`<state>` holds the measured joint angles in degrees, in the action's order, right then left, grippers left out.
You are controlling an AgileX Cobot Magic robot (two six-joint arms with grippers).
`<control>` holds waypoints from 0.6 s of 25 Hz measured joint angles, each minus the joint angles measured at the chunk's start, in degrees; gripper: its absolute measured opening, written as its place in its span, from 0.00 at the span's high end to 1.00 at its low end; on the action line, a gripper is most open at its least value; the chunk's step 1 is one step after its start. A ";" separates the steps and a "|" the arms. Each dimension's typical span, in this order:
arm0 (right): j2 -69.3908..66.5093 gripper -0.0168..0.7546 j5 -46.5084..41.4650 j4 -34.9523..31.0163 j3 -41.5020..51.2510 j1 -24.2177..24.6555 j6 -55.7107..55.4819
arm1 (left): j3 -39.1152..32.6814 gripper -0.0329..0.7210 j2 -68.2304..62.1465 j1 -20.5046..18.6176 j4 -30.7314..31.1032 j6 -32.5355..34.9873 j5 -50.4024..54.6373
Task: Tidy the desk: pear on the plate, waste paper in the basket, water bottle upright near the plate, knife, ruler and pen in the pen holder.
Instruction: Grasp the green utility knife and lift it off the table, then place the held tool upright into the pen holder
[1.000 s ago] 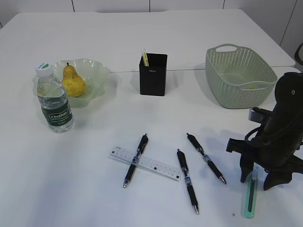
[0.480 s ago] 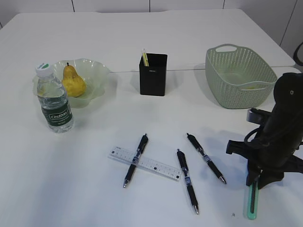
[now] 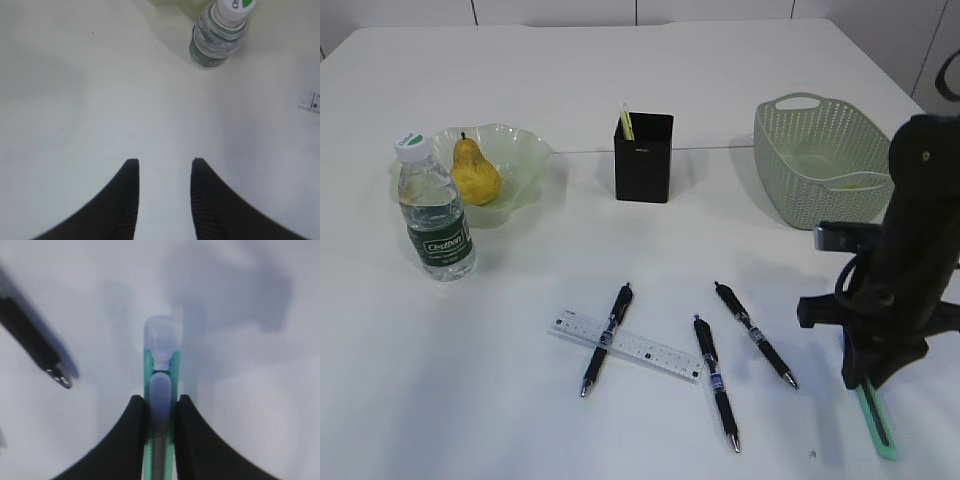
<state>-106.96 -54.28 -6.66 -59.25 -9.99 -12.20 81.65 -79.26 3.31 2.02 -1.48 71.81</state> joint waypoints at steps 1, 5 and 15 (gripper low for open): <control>0.00 0.82 -1.14 -0.30 -1.60 0.00 2.21 | 0.00 0.64 0.00 0.00 0.00 0.00 0.00; 0.00 0.82 -4.92 -1.45 -10.63 0.00 9.12 | 0.00 0.64 0.00 0.00 0.00 0.00 0.00; -0.60 0.82 2.94 -1.94 -31.70 0.00 16.15 | 0.00 0.64 0.00 0.00 0.00 0.00 0.00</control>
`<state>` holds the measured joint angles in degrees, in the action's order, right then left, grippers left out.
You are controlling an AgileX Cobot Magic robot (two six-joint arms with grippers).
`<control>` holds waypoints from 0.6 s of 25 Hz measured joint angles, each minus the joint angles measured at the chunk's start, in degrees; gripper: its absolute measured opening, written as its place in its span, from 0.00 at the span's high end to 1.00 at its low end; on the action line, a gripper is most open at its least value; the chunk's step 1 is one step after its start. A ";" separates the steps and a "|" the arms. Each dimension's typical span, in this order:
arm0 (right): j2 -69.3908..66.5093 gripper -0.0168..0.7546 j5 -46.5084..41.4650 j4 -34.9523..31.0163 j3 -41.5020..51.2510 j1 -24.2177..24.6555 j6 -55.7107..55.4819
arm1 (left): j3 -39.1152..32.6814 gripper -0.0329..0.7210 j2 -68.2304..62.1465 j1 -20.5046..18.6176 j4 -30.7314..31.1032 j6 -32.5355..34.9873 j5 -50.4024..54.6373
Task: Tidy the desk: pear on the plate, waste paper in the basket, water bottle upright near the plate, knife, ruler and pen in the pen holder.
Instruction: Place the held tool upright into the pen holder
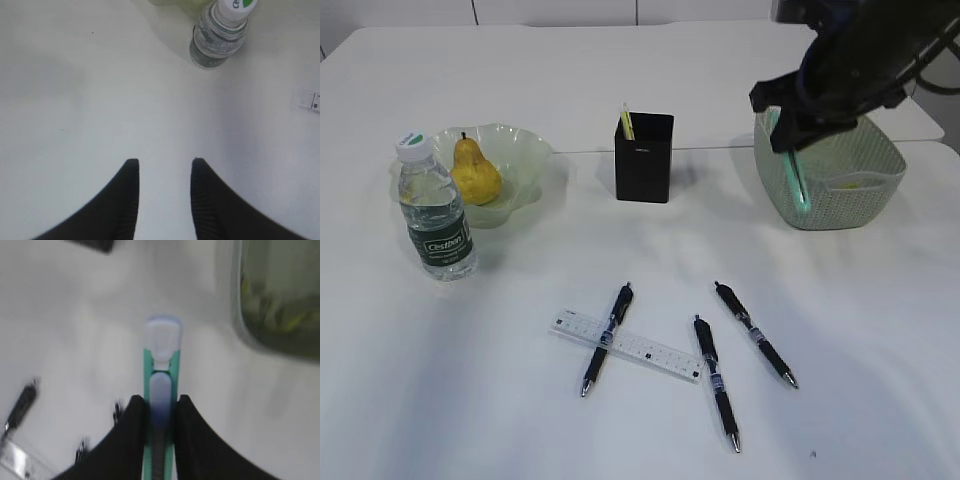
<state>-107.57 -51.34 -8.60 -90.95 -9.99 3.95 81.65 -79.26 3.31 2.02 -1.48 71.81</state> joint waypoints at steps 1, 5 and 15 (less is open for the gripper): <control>0.00 0.82 2.45 0.00 -0.53 0.00 0.54 | 0.00 0.64 0.00 0.00 0.00 0.00 0.00; -0.09 0.82 12.26 0.00 -1.19 -0.70 4.28 | 0.00 0.64 0.00 0.00 0.00 0.00 0.00; -3.03 0.82 42.57 -0.13 -1.19 -4.30 11.38 | 0.00 0.64 0.00 0.00 0.00 0.00 0.00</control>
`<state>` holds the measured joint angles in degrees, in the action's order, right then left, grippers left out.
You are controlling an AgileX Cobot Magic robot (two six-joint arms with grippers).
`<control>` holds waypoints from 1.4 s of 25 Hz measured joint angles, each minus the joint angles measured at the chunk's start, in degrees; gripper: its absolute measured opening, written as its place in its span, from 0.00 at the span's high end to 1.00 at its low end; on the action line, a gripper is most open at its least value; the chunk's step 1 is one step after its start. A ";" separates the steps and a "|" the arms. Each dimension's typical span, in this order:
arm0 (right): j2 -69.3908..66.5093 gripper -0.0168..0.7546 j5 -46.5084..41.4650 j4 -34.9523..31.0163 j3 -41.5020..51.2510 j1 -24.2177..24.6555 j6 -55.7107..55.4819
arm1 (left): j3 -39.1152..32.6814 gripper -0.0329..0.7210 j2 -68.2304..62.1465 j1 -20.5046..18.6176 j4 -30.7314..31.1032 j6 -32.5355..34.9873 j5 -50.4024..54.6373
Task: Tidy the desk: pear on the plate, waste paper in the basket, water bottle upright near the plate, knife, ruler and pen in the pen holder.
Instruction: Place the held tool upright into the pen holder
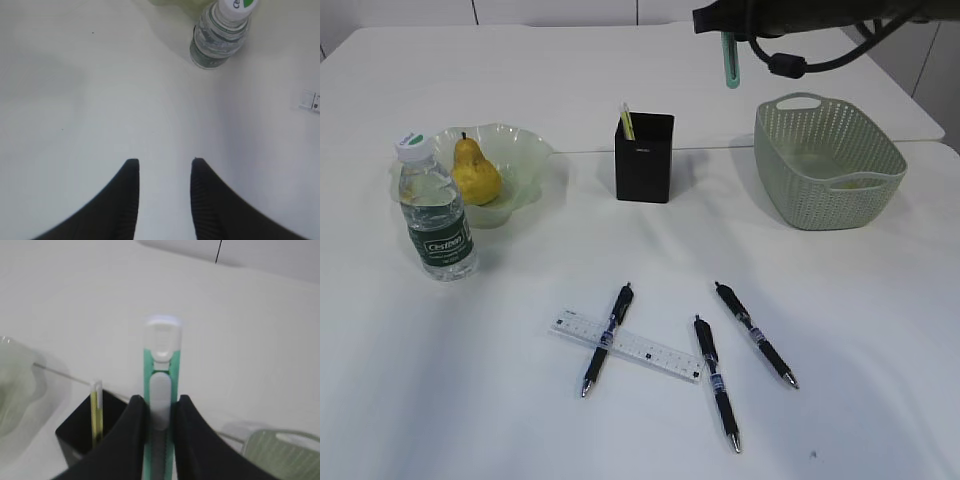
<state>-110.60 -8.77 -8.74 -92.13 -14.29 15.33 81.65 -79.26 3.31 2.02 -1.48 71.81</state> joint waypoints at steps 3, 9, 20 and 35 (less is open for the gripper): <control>-2.49 0.82 7.83 0.11 0.00 -0.23 0.00 | 0.00 0.64 0.00 0.00 0.00 0.00 0.00; -6.41 0.82 18.59 0.68 0.00 -1.61 0.13 | 0.00 0.64 0.00 0.00 0.00 0.00 0.00; -13.49 0.82 27.87 1.80 -0.13 -3.66 -6.79 | 0.00 0.64 0.00 0.00 0.00 0.00 0.00; -21.68 0.82 28.71 7.71 -7.72 -4.38 -13.11 | 0.00 0.64 0.00 0.00 0.00 0.00 0.00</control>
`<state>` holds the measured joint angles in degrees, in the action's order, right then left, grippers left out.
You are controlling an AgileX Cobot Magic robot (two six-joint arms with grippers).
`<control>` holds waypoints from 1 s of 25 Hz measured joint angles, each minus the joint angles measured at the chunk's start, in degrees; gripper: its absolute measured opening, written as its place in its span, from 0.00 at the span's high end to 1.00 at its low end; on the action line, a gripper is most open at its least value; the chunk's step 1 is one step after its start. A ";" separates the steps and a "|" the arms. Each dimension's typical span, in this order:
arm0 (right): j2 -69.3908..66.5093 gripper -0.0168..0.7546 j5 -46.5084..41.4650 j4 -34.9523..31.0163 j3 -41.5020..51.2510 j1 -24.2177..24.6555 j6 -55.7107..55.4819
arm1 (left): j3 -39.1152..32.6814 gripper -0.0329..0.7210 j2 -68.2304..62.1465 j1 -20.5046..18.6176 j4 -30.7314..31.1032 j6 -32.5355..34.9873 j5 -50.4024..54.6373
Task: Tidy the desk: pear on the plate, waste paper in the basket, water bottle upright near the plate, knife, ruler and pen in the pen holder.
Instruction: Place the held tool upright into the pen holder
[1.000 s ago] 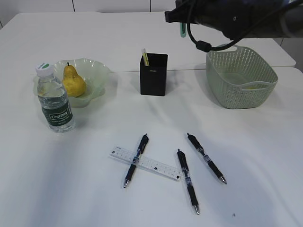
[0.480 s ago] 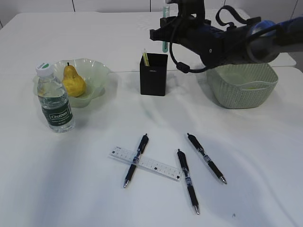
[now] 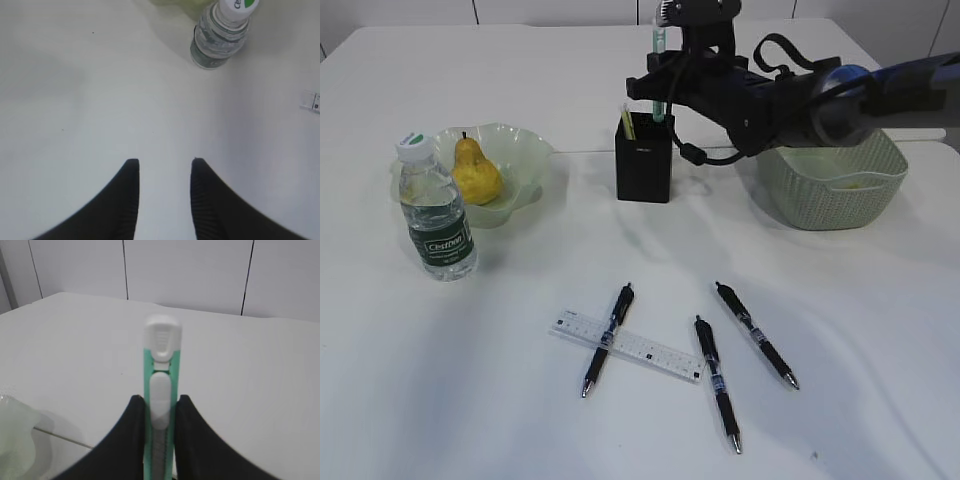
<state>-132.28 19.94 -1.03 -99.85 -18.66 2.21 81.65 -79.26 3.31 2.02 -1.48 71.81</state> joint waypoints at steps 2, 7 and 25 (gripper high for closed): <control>-0.57 0.82 -0.10 0.00 -0.23 0.00 0.00 | 0.00 0.64 0.00 0.00 0.00 0.00 0.00; -2.27 0.82 -0.24 0.00 -0.34 0.00 0.00 | 0.00 0.64 0.00 0.00 0.00 0.00 0.00; -3.98 0.80 -0.64 5.48 -0.34 -0.35 -1.81 | 0.00 0.64 0.00 0.00 0.00 0.00 0.00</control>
<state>-136.26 19.29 4.46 -100.19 -19.02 0.40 81.65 -79.26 3.31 2.02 -1.48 71.81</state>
